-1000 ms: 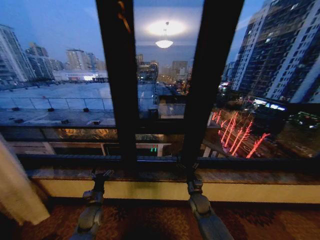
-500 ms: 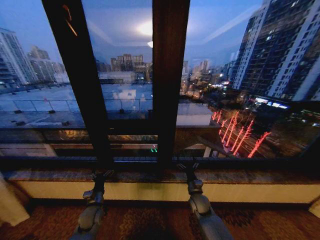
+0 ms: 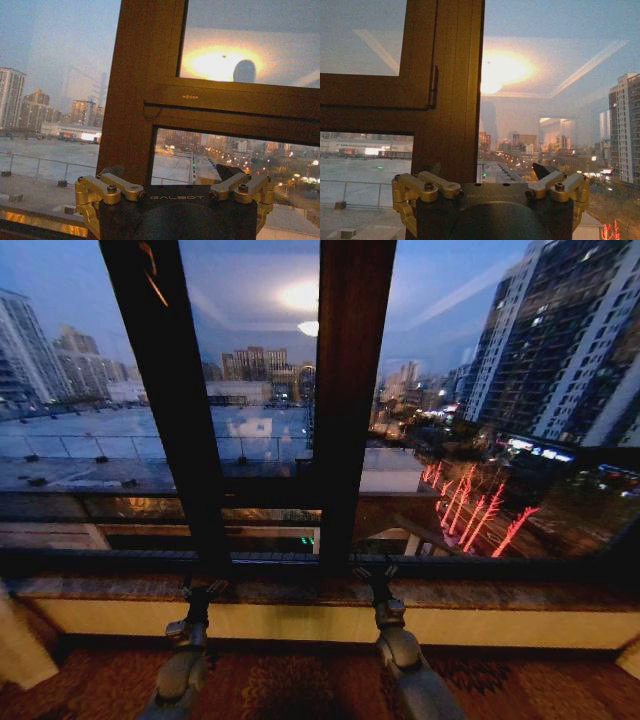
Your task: Open the curtains by pulling them apart, changing their state from closed to fully open.
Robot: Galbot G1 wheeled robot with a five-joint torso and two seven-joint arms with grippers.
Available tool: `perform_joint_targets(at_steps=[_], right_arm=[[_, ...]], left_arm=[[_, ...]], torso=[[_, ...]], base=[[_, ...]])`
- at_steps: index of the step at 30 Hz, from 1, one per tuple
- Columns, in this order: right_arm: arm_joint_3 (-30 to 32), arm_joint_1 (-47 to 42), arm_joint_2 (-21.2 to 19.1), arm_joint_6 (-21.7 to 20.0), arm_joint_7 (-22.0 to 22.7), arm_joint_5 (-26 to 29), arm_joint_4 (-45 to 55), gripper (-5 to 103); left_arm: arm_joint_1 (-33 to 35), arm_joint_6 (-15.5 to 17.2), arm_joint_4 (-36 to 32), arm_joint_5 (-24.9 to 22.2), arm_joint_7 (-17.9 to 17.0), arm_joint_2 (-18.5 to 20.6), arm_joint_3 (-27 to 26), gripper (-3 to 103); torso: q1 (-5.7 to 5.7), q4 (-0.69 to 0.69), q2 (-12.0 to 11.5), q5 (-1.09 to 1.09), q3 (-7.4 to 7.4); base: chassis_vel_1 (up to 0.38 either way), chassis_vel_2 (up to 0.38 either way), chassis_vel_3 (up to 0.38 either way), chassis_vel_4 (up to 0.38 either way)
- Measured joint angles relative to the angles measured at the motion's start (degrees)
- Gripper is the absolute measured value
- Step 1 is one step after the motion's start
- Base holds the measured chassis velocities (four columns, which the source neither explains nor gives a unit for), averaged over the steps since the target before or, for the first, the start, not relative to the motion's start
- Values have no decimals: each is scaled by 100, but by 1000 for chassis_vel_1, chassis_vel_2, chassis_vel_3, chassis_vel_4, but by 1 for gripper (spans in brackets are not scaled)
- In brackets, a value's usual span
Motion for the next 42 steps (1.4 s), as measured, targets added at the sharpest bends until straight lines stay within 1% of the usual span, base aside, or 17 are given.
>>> perform_joint_targets(at_steps=[6, 11, 20, 34, 42], right_arm=[[-1, 0, 0, 0, 0, 0, 0, 100], [-1, 0, 0, 0, 0, 0, 0, 100], [-1, 0, 0, 0, 0, 0, 0, 100], [-1, 0, 0, 0, 0, 0, 0, 100], [-1, -1, 0, 0, 0, 0, 0, 100]], left_arm=[[0, 0, 0, 0, 0, 0, 0, 100], [0, 0, 0, 0, 1, 0, 0, 100], [0, 0, 0, 0, 1, 0, 0, 100], [0, 0, 0, 0, 1, 0, 0, 100], [1, 0, 0, 0, 1, 0, 0, 100]], torso=[[2, 1, 0, -1, 0], [1, 0, 0, -1, 0], [-1, 1, 1, 0, 0], [-3, 1, 2, -2, -1], [-5, 1, 4, 0, -2]], base=[[106, -97, -106, 105], [205, -184, -207, 227], [295, -302, -302, 318], [353, -355, -351, 349], [118, -123, -103, 137]])
